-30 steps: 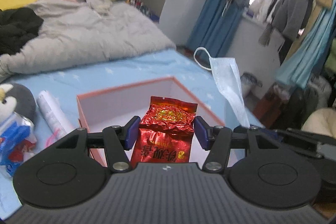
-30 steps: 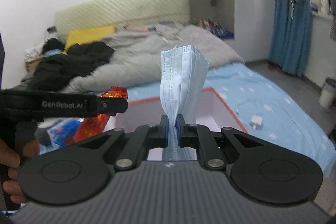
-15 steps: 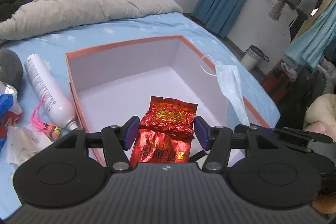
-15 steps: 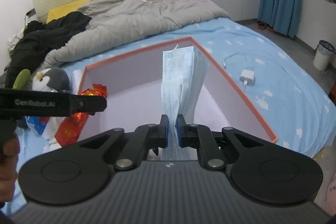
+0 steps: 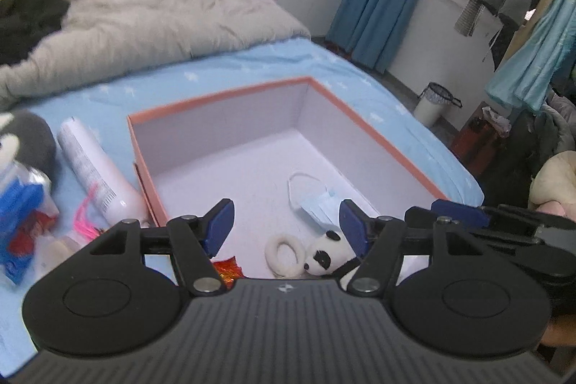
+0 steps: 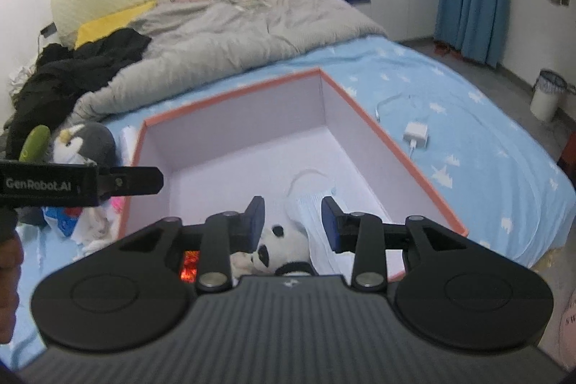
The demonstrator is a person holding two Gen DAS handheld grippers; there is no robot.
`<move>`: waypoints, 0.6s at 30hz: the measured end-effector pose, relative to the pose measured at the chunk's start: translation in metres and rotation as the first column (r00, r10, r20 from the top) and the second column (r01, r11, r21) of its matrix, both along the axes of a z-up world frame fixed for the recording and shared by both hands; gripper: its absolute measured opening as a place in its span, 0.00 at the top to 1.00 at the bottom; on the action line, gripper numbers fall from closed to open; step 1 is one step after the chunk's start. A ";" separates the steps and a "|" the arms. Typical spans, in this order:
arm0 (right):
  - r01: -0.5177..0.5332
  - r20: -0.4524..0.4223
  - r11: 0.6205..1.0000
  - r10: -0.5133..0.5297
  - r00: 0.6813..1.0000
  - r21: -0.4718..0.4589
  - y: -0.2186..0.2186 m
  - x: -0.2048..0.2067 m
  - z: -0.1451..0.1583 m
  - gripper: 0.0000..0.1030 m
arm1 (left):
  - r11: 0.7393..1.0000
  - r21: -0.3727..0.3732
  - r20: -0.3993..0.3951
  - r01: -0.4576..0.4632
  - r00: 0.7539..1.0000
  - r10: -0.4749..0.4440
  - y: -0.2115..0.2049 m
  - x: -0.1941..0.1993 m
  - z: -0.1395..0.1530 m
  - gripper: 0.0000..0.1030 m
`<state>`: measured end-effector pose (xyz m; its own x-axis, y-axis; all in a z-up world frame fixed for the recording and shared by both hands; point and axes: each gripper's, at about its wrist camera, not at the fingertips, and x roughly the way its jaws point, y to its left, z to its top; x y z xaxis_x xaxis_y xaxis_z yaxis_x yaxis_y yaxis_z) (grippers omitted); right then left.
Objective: Organize soft objects
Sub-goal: 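Open both tools to drop the packet and mask into the box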
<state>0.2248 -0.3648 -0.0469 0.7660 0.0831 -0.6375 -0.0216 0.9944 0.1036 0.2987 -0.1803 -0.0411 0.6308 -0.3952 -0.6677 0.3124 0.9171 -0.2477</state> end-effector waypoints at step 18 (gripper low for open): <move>-0.125 0.189 0.992 0.120 0.974 0.011 0.054 -0.046 0.049 0.63 | 0.998 -0.018 0.188 -0.064 0.980 0.067 0.068 -0.079 0.057 0.32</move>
<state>0.1791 -0.3106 0.0023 0.8550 0.1969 -0.4799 -0.1645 0.9803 0.1090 0.2198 -0.1127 0.0162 0.7695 -0.3561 -0.5301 0.2939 0.9344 -0.2012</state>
